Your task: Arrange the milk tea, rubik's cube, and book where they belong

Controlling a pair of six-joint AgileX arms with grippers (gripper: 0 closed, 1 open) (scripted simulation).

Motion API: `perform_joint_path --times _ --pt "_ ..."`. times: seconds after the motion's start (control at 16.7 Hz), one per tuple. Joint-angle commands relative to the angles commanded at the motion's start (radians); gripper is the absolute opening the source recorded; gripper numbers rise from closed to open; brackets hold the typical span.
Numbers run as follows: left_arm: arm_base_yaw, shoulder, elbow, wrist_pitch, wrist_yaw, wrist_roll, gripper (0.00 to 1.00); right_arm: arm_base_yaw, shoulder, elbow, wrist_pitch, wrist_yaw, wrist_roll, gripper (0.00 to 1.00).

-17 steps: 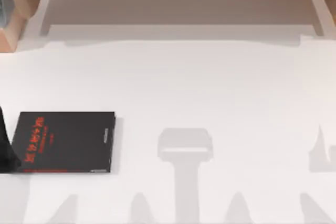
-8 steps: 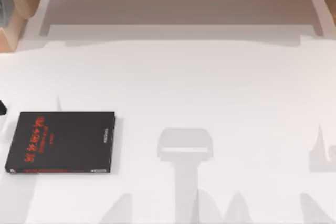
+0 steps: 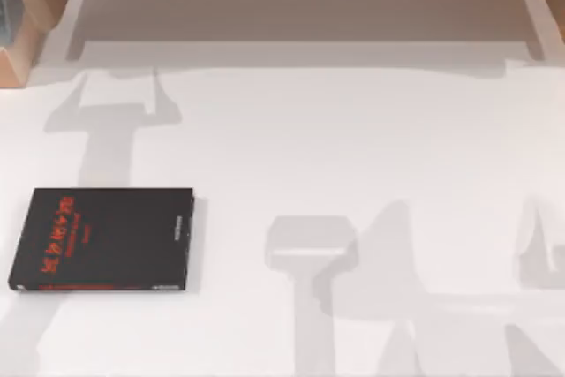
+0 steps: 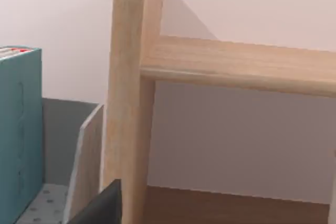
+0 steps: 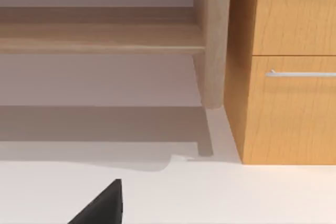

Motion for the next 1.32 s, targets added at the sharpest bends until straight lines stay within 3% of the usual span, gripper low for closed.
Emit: perform_joint_path --times 0.36,0.66,1.32 --pt "-0.144 0.494 0.314 0.200 -0.110 0.016 1.00 0.000 0.000 0.000 0.000 0.000 0.000 1.00" --pt "-0.225 0.797 0.433 0.257 -0.167 0.030 1.00 0.000 0.000 0.000 0.000 0.000 0.000 1.00" --pt "-0.239 0.897 0.493 0.252 -0.176 0.033 1.00 0.000 0.000 0.000 0.000 0.000 0.000 1.00"
